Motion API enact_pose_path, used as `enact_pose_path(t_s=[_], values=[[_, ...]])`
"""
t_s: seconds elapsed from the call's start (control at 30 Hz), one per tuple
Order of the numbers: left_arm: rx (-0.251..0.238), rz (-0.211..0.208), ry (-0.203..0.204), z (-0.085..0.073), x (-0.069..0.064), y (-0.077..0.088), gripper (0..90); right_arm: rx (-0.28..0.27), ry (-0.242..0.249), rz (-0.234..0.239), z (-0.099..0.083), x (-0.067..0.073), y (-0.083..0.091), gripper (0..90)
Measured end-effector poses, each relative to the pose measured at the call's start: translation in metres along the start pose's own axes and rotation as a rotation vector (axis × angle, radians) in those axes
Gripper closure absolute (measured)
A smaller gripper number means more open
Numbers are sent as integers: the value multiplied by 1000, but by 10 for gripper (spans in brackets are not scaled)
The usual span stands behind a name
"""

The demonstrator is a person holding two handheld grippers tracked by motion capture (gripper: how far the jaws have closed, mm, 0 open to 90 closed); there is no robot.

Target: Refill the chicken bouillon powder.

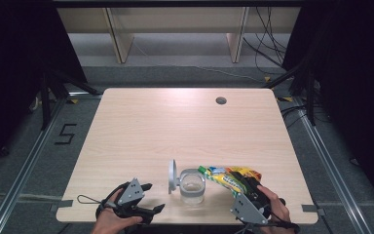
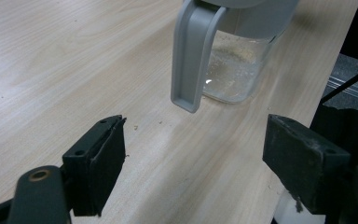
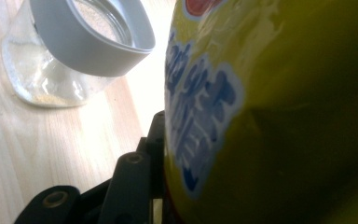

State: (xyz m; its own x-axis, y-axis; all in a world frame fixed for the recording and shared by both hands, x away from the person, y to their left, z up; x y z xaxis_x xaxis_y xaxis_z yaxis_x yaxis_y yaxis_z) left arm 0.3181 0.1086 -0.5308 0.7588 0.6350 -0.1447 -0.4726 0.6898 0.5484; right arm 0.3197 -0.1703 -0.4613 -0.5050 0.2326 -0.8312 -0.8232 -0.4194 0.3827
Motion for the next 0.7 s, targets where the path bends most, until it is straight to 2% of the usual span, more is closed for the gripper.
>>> enact_pose_path(t_s=[0.07,0.13,0.17,0.2,0.23,0.27,0.3,0.33,0.37,0.4,0.47,0.5,0.53,0.6,0.67,0.7], values=[[6,4,-4,0,1,0,204,24,-11,4,1,4,0,656],[3,-2,-4,0,0,0,204,17,81,-18,3,2,-2,657],[3,-2,-4,0,0,0,205,31,104,-20,3,3,-2,657],[-5,-6,12,0,-1,-1,205,37,105,-30,3,4,-2,657],[-5,-6,12,0,-1,-1,204,37,137,-34,4,2,-3,657],[-4,-6,10,0,-1,-1,205,48,112,-28,4,4,-2,657],[6,-8,1,0,0,0,205,55,167,-31,4,2,-2,658],[5,-8,4,-1,-1,0,204,64,155,-35,4,4,-2,658],[-1,-6,8,0,-1,-1,204,74,176,-38,4,5,-1,658],[13,-8,-16,0,1,0,204,83,194,-44,5,6,-2,659],[12,-6,-12,0,1,0,204,99,205,-42,5,7,-2,659],[25,1,-10,-1,1,0,204,106,226,-50,5,7,-2,659],[31,3,-21,-2,2,0,204,91,311,-57,9,4,-3,659],[5,-4,2,0,0,-1,205,113,294,-60,10,9,-3,659],[6,-6,0,0,0,-1,204,94,374,-63,14,8,-5,659],[14,-6,-14,0,1,0,205,107,373,-63,14,9,-5,659]])
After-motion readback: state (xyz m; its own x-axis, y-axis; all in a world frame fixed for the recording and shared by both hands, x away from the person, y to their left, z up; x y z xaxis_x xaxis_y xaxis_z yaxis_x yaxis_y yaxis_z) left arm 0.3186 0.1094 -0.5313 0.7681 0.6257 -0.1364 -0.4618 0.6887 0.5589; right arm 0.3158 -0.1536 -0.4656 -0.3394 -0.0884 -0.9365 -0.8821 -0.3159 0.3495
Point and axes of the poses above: each handheld gripper's, and its own axes: y roughly backward along the jaws, z roughly out of its top, x roughly to its left, the point moved 7 cm from there along -y, roughly forward along the jaws, and after that the axes turned 6 degrees about y, right-handed, at the moved point
